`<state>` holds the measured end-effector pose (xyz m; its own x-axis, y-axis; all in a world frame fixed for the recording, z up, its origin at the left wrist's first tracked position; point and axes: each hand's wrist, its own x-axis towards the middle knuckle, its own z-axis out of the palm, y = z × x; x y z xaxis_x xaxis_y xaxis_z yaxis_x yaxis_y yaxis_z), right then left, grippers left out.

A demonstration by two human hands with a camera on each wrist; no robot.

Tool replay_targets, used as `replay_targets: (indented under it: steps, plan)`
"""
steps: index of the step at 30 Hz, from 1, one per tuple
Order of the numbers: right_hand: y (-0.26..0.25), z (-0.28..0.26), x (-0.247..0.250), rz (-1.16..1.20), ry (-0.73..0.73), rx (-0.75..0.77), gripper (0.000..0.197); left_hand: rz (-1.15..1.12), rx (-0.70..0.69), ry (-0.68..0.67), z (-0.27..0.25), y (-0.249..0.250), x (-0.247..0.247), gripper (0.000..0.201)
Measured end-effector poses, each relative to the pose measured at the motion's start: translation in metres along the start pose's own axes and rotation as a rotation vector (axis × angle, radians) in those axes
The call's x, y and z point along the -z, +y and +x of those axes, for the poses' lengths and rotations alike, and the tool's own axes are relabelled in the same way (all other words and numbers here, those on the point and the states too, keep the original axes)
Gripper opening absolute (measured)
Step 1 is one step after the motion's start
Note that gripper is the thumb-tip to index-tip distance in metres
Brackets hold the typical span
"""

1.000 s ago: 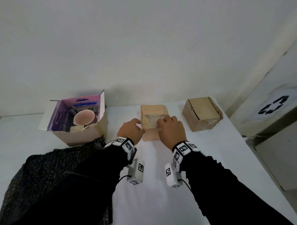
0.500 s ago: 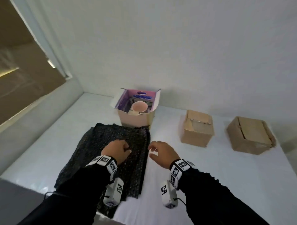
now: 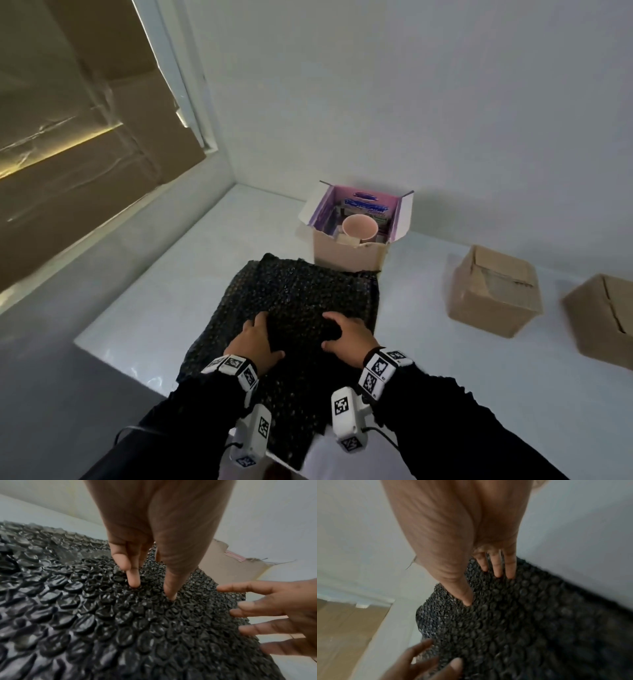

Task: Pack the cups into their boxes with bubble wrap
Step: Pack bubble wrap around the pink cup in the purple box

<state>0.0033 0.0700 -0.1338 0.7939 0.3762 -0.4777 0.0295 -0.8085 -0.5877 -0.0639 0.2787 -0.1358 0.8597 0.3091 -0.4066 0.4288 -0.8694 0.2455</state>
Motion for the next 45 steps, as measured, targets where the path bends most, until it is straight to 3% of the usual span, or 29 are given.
replay_targets:
  steps: [3,6,9,11,13,16,17,19,23,25,26,28,30,31,32,34,36,37,39,42,45]
  plan:
    - [-0.010,0.013,-0.008,0.147,0.235,-0.081,0.061,-0.002,0.005,0.003,0.018,-0.010,0.006,0.094]
    - [-0.020,0.020,-0.007,0.352,0.439,-0.108,0.074,0.004,-0.091,-0.036,0.036,-0.009,0.019,0.062]
    - [-0.023,0.028,0.000,0.286,0.380,-0.044,0.104,-0.097,-0.303,0.018,0.050,-0.001,0.030,0.039]
    - [-0.026,0.027,0.007,0.171,0.269,-0.026,0.107,-0.197,-0.465,0.053,0.055,0.008,0.038,0.029]
    - [-0.024,0.030,0.015,0.144,0.284,-0.033,0.088,-0.280,-0.542,0.023,0.060,0.013,0.044,0.030]
    - [-0.019,0.034,0.025,0.240,0.407,-0.017,0.023,-0.309,-0.560,-0.018,0.069,0.015,0.055,0.046]
    - [-0.019,0.034,0.029,0.319,0.453,-0.001,0.016,-0.324,-0.559,-0.034,0.074,0.014,0.057,0.057]
    - [-0.020,0.032,0.038,0.431,0.571,0.039,0.015,-0.344,-0.527,-0.055,0.078,0.011,0.060,0.077]
    - [-0.025,0.024,0.055,0.498,0.734,0.068,0.017,-0.475,-0.517,-0.041,0.086,0.006,0.057,0.058]
    - [-0.026,0.021,0.060,0.516,0.815,0.050,0.013,-0.385,-0.494,-0.045,0.091,0.002,0.054,0.050]
    - [-0.027,0.019,0.062,0.525,0.859,0.037,0.012,-0.299,-0.457,0.001,0.092,0.001,0.054,0.039]
    - [-0.030,0.015,0.065,0.525,0.929,0.011,0.015,-0.264,-0.437,0.227,0.093,-0.003,0.052,0.031]
    - [-0.036,0.013,0.068,0.542,0.966,0.011,0.018,-0.391,-0.566,0.463,0.085,0.002,0.060,0.033]
    - [-0.039,0.013,0.069,0.569,0.959,0.012,0.019,-0.467,-0.646,0.482,0.081,0.006,0.065,0.035]
    - [-0.043,0.014,0.070,0.613,0.936,0.016,0.020,-0.561,-0.703,0.402,0.079,0.011,0.071,0.041]
    - [-0.055,0.016,0.073,0.729,0.892,0.057,0.017,-0.691,-0.750,0.100,0.076,0.023,0.080,0.061]
    - [-0.068,0.015,0.079,0.860,0.878,0.137,0.030,-0.531,-0.757,-0.094,0.079,0.034,0.080,0.072]
    - [-0.076,0.013,0.083,0.921,0.876,0.193,0.041,-0.445,-0.746,-0.142,0.080,0.038,0.076,0.060]
    - [-0.090,0.009,0.095,0.981,0.881,0.279,0.055,-0.412,-0.670,-0.211,0.080,0.047,0.075,0.021]
    - [-0.093,0.008,0.108,0.771,0.969,0.336,0.053,-0.590,-0.648,-0.147,0.087,0.055,0.084,0.007]
    - [-0.088,0.008,0.109,0.382,1.075,0.370,0.053,-0.968,-0.643,-0.099,0.088,0.067,0.108,0.030]
